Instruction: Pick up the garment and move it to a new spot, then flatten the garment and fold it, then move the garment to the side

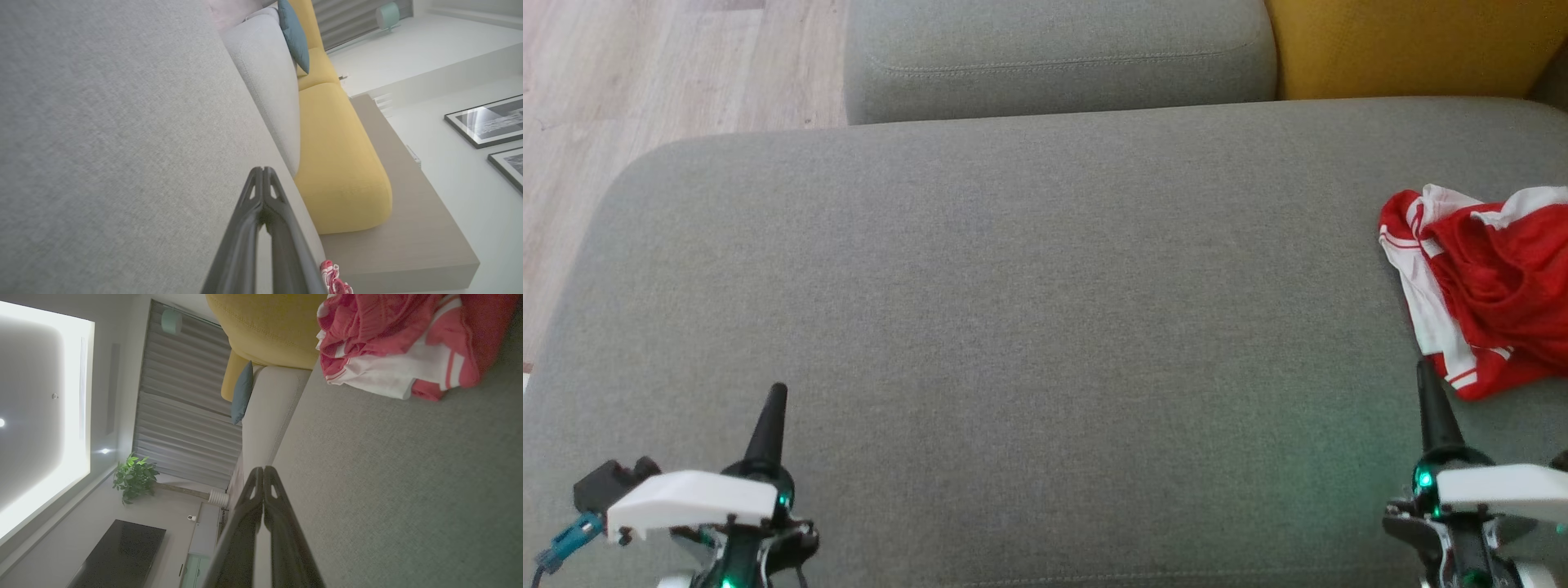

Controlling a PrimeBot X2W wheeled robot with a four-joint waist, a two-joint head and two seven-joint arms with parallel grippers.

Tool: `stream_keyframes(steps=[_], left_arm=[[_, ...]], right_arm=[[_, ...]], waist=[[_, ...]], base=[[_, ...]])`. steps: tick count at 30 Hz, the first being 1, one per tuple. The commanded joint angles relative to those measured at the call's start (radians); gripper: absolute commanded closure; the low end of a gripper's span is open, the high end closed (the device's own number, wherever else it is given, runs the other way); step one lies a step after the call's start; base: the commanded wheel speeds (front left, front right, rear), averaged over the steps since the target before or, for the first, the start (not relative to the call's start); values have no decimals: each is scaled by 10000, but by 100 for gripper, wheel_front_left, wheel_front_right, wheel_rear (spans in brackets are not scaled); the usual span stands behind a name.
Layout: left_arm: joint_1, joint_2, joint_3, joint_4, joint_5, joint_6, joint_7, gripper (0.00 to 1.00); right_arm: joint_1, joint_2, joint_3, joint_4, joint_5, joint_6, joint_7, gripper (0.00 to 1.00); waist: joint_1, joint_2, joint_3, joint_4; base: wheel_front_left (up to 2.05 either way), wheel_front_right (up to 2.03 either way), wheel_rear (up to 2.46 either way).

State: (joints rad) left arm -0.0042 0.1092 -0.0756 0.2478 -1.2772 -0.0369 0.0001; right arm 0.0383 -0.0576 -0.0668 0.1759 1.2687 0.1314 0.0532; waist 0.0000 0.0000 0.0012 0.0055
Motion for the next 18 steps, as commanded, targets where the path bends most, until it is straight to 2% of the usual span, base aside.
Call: stream_keyframes(steps=[1, 18], left_arm=[[-596, 35, 451, -300, -240, -107, 57, 100], [-832, -176, 1075, -153, -2170, -583, 509, 100]], right_arm=[[-648, -222, 137, -278, 265, -6, 47, 100], [-1093, -222, 25, 261, 2256, -7, 175, 100]], waist=[[0, 0, 0, -1], [0, 0, 12, -32]], base=[[0, 0, 0], [0, 0, 0]])
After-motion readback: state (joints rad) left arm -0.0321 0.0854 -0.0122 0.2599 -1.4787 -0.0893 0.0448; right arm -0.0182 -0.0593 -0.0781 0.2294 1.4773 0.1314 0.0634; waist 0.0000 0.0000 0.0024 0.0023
